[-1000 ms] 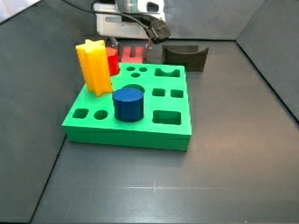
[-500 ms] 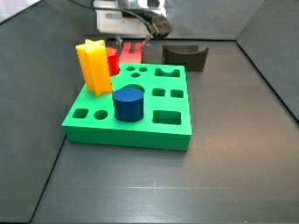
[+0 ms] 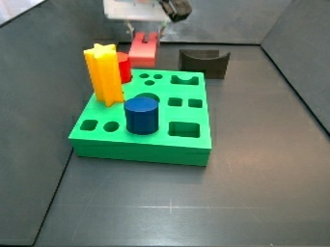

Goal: Pick up the double-square object. Move up. Rotate the double-square object. Place the double-square object on the fixture. Regrasp the double-square object. Move to above the board. Insert the double-square object.
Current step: Place the double-square object on the fixture.

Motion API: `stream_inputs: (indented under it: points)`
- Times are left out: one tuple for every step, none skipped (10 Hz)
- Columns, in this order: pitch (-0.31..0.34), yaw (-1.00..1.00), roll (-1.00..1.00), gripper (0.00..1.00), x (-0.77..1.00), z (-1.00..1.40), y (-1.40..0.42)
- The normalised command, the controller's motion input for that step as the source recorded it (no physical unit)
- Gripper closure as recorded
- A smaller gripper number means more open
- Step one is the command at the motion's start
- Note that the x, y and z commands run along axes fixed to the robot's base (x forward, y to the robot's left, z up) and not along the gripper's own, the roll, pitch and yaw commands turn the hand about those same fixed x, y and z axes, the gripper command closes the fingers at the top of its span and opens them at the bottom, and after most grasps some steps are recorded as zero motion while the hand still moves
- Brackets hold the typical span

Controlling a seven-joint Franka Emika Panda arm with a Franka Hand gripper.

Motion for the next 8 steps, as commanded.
stream_inputs:
  points:
    - [0.006,0.0,0.03,1.0,-0.01,1.0,0.0]
    - [0.022,-0.01,0.05,1.0,-0.02,1.0,0.0]
    - [0.034,-0.01,0.06,1.0,-0.02,1.0,0.0]
    - [0.043,-0.01,0.07,1.0,-0.03,1.0,0.0]
    - [0.045,0.0,0.09,1.0,-0.03,1.0,0.0]
    - [0.051,0.01,0.09,1.0,-0.03,1.0,0.0]
    - [0.055,0.02,0.09,1.0,-0.03,0.87,0.0]
    - [0.063,0.02,0.1,1.0,-0.02,0.73,0.0]
